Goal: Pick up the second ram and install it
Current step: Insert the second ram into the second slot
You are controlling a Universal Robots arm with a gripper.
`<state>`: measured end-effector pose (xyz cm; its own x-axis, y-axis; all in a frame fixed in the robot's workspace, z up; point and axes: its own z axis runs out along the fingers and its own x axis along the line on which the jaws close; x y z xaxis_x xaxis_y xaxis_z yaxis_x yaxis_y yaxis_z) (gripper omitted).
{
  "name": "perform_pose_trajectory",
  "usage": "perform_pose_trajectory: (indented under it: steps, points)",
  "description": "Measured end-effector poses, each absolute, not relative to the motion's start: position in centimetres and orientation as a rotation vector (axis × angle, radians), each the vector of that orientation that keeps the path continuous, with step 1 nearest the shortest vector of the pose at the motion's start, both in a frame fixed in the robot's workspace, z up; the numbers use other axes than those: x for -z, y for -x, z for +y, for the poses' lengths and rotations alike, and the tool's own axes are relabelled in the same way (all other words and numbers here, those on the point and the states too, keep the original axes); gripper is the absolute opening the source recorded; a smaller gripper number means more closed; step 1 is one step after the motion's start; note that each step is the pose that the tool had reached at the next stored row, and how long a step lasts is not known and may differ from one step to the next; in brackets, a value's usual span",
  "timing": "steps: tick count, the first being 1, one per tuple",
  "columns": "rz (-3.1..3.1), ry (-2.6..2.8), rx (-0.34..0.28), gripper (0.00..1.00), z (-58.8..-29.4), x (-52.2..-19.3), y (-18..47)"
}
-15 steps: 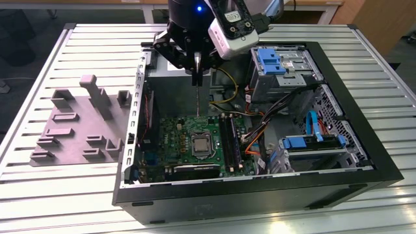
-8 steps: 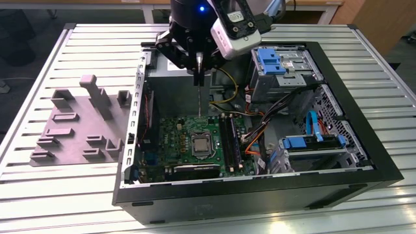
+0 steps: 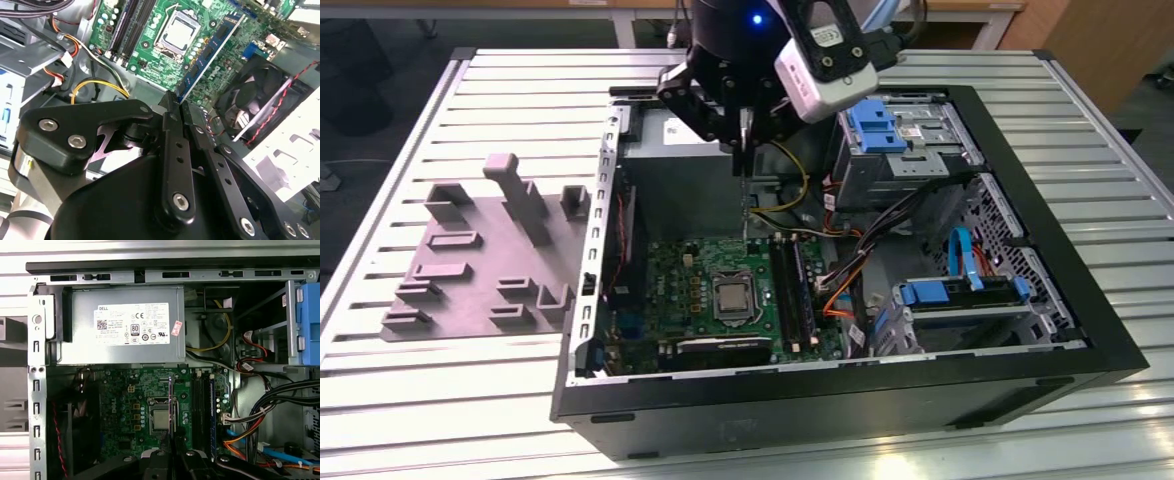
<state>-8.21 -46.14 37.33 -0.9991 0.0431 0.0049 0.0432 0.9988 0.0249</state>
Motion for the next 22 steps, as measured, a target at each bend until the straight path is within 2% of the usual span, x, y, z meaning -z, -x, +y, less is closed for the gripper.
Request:
perform_pose_trajectory:
  steps: [22]
  points:
    - [-3.136, -0.027, 0.039, 0.14, -46.1, -36.0, 6.8]
